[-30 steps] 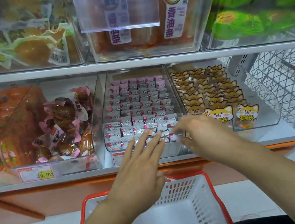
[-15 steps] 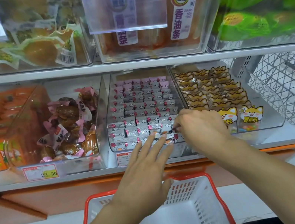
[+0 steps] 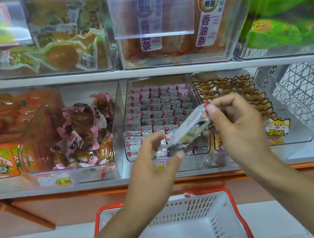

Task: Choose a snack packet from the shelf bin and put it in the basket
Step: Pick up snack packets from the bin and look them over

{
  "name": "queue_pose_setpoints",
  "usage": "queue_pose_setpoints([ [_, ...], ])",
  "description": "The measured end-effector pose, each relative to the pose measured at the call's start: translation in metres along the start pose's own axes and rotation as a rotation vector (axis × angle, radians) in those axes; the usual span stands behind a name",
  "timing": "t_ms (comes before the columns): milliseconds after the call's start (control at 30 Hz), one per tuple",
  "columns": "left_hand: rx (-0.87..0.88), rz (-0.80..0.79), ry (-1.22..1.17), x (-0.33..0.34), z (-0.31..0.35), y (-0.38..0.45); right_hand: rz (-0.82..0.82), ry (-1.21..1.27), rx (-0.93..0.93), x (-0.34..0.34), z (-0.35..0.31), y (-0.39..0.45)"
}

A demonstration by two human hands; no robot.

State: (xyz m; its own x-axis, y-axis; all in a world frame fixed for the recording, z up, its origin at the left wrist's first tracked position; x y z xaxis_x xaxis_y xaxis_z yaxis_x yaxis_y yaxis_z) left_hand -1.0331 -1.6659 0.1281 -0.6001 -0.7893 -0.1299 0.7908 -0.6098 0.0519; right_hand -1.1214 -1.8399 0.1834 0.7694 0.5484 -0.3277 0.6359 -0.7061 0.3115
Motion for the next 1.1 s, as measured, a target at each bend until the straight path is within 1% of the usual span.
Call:
queue_pose_setpoints([
  [33,-0.061,0.055,-0.149,-0.006,0.001,0.002,-0.064,0.122,0.126,0.006,0.003,-0.005],
  [100,-0.161,0.088,-0.403,-0.013,0.001,0.003,-0.168,0.326,0.344,0.018,0.009,-0.015],
  [167,-0.241,0.121,-0.653,-0.017,-0.001,0.003,-0.210,0.488,0.517,0.025,0.014,-0.021],
  [267,-0.338,0.216,-0.960,-0.020,-0.007,0.004,-0.216,0.618,0.656,0.030,0.019,-0.023],
  [333,-0.380,0.272,-1.060,-0.023,-0.011,0.005,-0.235,0.666,0.695,0.032,0.020,-0.024],
  [400,-0.398,0.320,-1.028,-0.026,-0.014,0.005,-0.273,0.672,0.696,0.033,0.020,-0.025],
  [467,-0.402,0.366,-0.966,-0.029,-0.015,0.005,-0.272,0.670,0.703,0.033,0.020,-0.026],
  [600,-0.384,0.355,-0.905,-0.029,-0.015,0.007,-0.204,0.661,0.738,0.031,0.028,-0.024],
  [667,-0.381,0.363,-0.874,-0.029,-0.017,0.008,-0.218,0.599,0.717,0.031,0.033,-0.023],
  [700,-0.380,0.374,-0.863,-0.030,-0.018,0.008,-0.246,0.537,0.669,0.030,0.033,-0.022],
  [733,-0.377,0.383,-0.857,-0.031,-0.018,0.008,-0.286,0.443,0.580,0.029,0.032,-0.020],
  [833,-0.354,0.373,-0.849,-0.033,-0.016,0.009,-0.427,0.000,0.183,0.025,0.020,-0.018],
  [867,-0.351,0.359,-0.853,-0.032,-0.015,0.009,-0.460,-0.118,0.074,0.025,0.016,-0.019],
  [900,-0.354,0.339,-0.861,-0.031,-0.013,0.009,-0.475,-0.190,0.003,0.027,0.015,-0.021],
  [967,-0.369,0.292,-0.869,-0.027,-0.010,0.008,-0.465,-0.207,-0.041,0.030,0.014,-0.023],
  [1033,-0.345,0.284,-0.805,-0.028,-0.008,0.008,-0.465,-0.087,0.013,0.033,0.014,-0.025],
  [1067,-0.304,0.296,-0.701,-0.030,-0.007,0.007,-0.485,-0.021,0.056,0.033,0.014,-0.025],
  [1100,-0.241,0.308,-0.548,-0.034,-0.006,0.006,-0.506,0.025,0.094,0.033,0.014,-0.025],
])
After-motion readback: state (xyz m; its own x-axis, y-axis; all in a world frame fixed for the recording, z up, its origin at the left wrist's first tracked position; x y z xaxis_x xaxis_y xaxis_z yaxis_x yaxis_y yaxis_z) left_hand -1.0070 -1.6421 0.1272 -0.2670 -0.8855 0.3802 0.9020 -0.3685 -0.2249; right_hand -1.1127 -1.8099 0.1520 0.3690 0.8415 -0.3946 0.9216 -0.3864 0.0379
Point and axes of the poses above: each hand's wrist, its own y-axis towards the middle knuckle, its own x-axis out of the palm, z = x × y, the point moved 4 cm from there along y, towards the middle knuckle, and after that the axes turned 10 degrees about -y, right-handed, at the moved point
